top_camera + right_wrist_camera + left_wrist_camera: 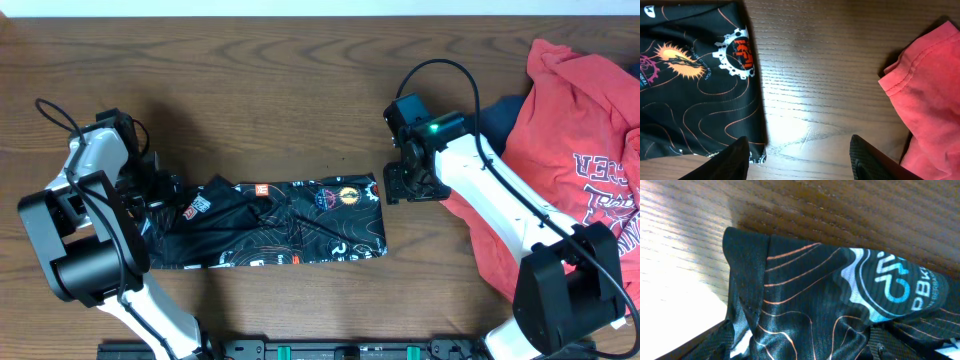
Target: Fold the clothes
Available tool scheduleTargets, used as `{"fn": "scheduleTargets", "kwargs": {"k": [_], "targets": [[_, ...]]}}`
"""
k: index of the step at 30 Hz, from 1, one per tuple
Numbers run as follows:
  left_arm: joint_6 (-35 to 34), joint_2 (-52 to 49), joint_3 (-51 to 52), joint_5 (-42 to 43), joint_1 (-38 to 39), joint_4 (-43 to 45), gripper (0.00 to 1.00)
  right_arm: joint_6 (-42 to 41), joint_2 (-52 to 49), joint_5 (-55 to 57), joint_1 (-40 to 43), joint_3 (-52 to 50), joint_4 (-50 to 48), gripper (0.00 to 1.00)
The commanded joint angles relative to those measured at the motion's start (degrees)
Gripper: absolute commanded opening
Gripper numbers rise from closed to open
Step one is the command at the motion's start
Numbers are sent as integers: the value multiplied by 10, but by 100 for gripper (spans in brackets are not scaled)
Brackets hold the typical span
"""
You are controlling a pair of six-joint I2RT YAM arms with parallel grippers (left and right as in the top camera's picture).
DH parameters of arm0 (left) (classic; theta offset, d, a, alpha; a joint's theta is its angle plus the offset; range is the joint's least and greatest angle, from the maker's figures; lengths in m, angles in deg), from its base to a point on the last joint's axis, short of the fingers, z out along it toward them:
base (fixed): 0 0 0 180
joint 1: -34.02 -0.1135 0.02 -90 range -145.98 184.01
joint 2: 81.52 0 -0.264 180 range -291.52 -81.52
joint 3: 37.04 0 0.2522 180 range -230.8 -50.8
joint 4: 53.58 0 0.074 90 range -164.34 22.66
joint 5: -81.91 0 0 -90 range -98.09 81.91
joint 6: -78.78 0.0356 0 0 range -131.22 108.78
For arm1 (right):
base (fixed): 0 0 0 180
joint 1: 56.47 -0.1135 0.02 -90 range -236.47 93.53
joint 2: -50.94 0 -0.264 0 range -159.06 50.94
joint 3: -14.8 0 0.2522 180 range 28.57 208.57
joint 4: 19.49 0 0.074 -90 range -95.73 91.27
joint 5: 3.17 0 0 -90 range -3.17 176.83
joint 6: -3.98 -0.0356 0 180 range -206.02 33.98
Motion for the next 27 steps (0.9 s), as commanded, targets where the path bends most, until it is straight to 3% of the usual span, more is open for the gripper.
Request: {"fn": "scheduleTargets", "kwargs": {"k": [1, 4, 6, 7, 10, 14, 22, 27], "targets": [[-26, -59, 46, -32, 2, 40, 86, -6, 4, 15, 10, 6, 1, 62], [-26, -59, 66, -42, 2, 52, 86, -6, 4, 15, 10, 6, 0, 62], [-27, -59, 82, -42, 2, 66, 80, -6, 4, 12, 10, 6, -1, 63], [-27, -59, 92, -42, 2, 76, 70, 26, 4, -27, 10, 6, -7, 63], [-35, -59, 94, -42, 2, 82, 64, 96, 0, -113, 5, 6, -11, 56], [-35, -59, 94, -37, 2, 82, 48, 101, -16, -109, -3, -6, -32, 43], [-35, -59, 94, -35, 2, 84, 12, 103, -68, -171, -14, -59, -93, 38], [-35, -59, 94, -9, 2, 92, 6, 106, -95, -149, -26, -78, -137, 37]]}}
